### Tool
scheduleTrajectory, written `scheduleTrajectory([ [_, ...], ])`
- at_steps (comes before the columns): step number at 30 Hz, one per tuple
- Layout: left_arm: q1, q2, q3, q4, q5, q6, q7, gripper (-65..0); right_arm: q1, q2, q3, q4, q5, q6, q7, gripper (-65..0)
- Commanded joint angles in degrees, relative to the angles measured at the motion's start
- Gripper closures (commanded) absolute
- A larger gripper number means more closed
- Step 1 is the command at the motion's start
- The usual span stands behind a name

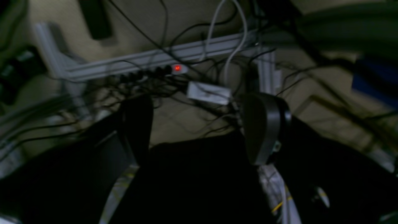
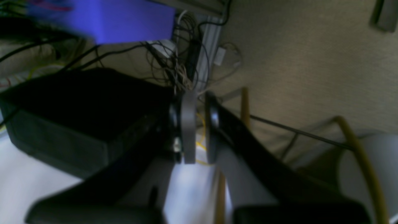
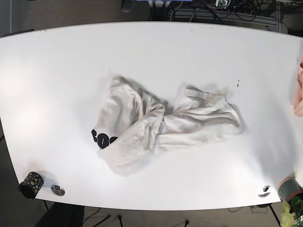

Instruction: Fold the T-shirt properly

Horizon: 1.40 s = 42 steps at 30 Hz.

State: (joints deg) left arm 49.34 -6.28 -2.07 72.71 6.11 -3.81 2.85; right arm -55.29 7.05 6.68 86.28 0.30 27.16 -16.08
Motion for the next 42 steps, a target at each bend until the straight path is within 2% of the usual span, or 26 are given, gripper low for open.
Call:
scheduleTrajectory([
  [1,3.6,-0.9,0.1,6.5,-0.2,0.0,-0.9,-40.8,-4.7,0.4,0.6,6.5,0.5,0.67,-0.8,-4.4],
  [12,15.3,-2.4,-2.0,30.5,-0.4,0.0,-0.9,-40.8,-17.5,0.0,7.3,24.7,1.8,1.02,-1.1,-4.4],
  [15,16.1,-2.4,-3.8,35.5,-3.3,0.0,-0.9,-40.8,-18.7,0.4,10.2,27.4,7.2,1.02,-1.1,-4.4],
  [18,15.8,-3.3,-6.8,39.2,-8.8,0.0,-0.9,-40.8,-18.5,1.5,14.4,29.6,13.8,1.02,-1.1,-4.4],
  [23,10.7,-5.5,-8.1,42.3,-15.6,0.1,-1.0,-41.3,-14.7,2.9,17.9,30.2,22.6,1.02,-0.9,-4.4],
  [27,5.2,-5.2,-10.5,42.3,-17.6,0.1,-1.0,-41.5,-10.1,3.6,19.4,30.2,27.2,1.37,-0.9,-4.4],
  [30,1.2,-5.2,-10.6,42.2,-17.5,0.1,-0.9,-42.1,-5.6,4.2,19.4,30.2,28.5,3.48,-0.8,-4.4],
  [35,-3.2,-5.1,-10.7,42.2,-17.5,0.3,-0.9,-48.9,0.1,4.1,19.3,30.2,28.8,4.27,-0.9,-4.9],
  [38,-5.8,-5.1,-10.6,42.1,-17.5,0.3,-0.9,-49.3,3.9,4.2,19.0,30.2,28.8,5.24,-1.2,-5.1],
  [40,-7.0,-5.1,-10.6,42.1,-17.4,0.3,-0.9,-49.3,6.6,4.3,19.0,30.2,28.8,5.77,-1.6,-8.4],
  [42,-8.2,-5.1,-10.6,42.0,-17.3,0.3,-0.6,-49.3,10.0,4.3,18.9,30.2,28.5,6.38,-3.5,-16.3],
])
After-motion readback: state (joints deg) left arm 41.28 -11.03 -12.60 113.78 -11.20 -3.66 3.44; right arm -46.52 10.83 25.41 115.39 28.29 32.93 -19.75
